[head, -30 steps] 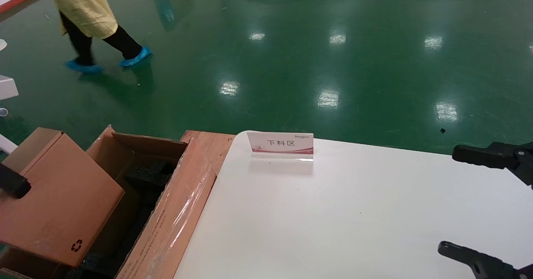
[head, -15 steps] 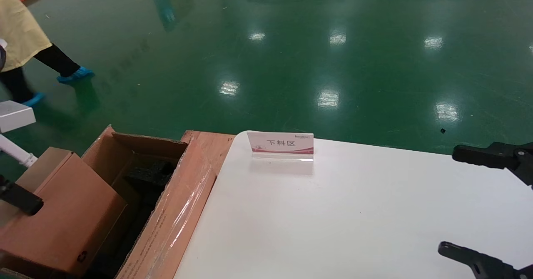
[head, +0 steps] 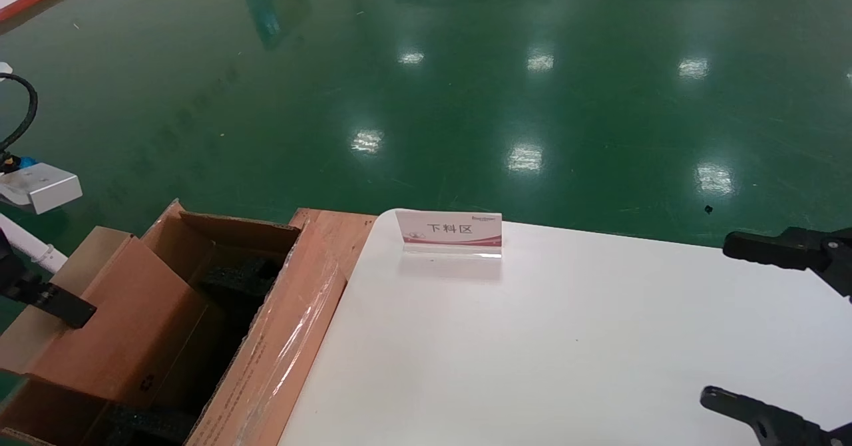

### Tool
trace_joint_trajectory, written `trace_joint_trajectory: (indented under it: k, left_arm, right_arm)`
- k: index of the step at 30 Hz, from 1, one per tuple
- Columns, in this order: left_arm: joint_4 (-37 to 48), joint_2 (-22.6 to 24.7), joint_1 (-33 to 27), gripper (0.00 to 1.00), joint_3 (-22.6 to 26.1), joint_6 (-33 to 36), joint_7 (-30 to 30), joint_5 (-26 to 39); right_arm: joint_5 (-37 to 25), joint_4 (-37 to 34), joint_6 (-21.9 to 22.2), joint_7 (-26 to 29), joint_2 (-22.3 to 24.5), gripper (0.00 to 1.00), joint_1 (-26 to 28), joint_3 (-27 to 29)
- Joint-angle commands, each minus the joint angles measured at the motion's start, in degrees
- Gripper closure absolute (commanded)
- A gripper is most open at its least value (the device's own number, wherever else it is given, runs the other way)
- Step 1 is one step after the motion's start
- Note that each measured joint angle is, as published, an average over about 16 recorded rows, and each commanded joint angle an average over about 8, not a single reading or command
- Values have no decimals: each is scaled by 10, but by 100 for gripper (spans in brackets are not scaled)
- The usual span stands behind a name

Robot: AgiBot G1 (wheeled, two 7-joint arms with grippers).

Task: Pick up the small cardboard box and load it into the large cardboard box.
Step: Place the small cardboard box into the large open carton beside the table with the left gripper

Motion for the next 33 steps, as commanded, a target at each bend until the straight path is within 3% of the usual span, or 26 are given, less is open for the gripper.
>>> trace_joint_trajectory:
  k: [1,10,33]
  left_arm:
    - [-9,-7,2,100,-14,4,-8,14]
    - [-34,-29,7,100,-44,26,-28,44]
    - [-36,-26,20,100,-51,18,-25,80]
  right_arm:
    - [0,0,0,0,0,0,0,0]
    - [0,0,0,0,0,0,0,0]
    - [1,0,0,-1,0,0,0,-1]
